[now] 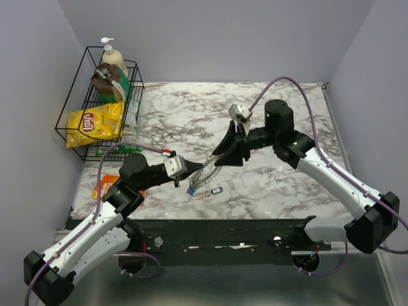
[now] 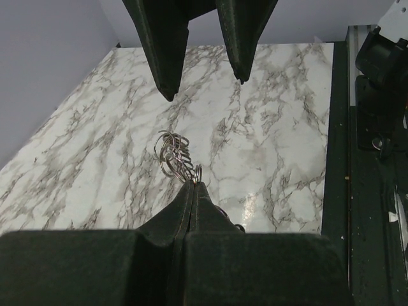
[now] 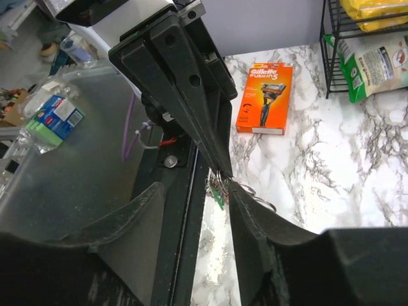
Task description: Put the keys on the keyring
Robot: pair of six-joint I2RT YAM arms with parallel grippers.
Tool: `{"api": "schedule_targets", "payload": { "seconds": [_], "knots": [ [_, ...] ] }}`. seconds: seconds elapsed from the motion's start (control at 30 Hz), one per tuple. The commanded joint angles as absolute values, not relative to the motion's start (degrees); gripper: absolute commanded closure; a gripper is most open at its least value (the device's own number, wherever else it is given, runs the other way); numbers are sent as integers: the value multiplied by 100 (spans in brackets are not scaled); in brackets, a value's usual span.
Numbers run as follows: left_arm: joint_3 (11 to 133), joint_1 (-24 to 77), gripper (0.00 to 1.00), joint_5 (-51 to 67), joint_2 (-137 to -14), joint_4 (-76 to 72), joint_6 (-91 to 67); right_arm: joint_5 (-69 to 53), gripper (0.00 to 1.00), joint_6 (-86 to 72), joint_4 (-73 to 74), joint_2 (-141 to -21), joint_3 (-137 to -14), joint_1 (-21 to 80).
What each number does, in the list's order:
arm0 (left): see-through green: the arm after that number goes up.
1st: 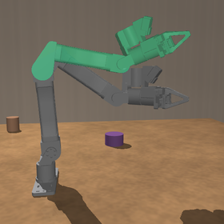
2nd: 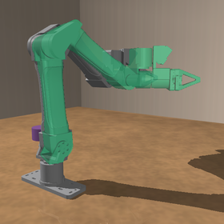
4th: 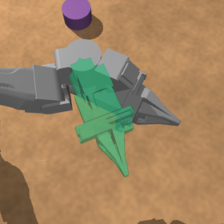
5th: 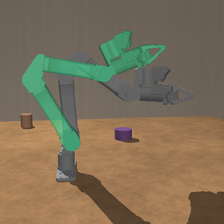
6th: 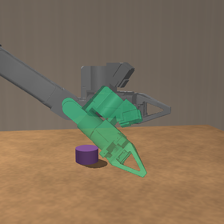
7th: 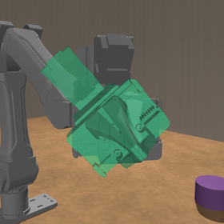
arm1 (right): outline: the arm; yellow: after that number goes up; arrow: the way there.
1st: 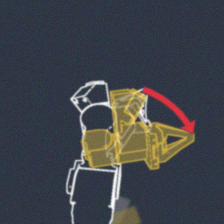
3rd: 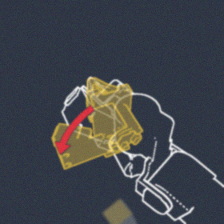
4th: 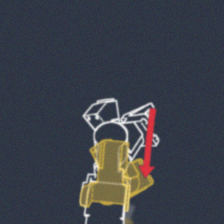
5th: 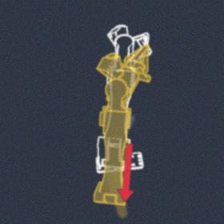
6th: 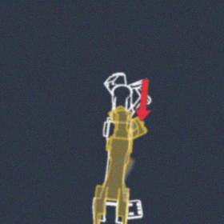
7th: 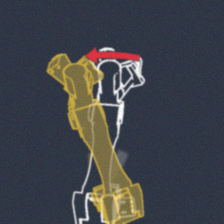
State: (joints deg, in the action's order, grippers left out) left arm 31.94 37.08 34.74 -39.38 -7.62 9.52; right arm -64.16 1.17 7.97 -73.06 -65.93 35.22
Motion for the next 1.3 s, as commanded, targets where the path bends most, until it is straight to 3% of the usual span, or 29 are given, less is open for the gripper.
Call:
{"api": "schedule_targets", "payload": {
  "seconds": [0.0,0.5,0.67,1.27],
  "knots": [
    [3480,3674,100,3331,-4043,-1116,870,-6372,51,220,949,-7444,-6460,3577],
    [3577,3665,100,3349,-4201,-1187,914,-6240,58,352,1028,-7866,-6451,3656],
    [3603,3674,100,3384,-4236,-1187,949,-6100,54,387,1037,-7936,-6460,3656],
    [3788,3674,100,3568,-4465,-1213,949,-6152,57,325,1028,-8060,-6644,3744]
  ]
}}
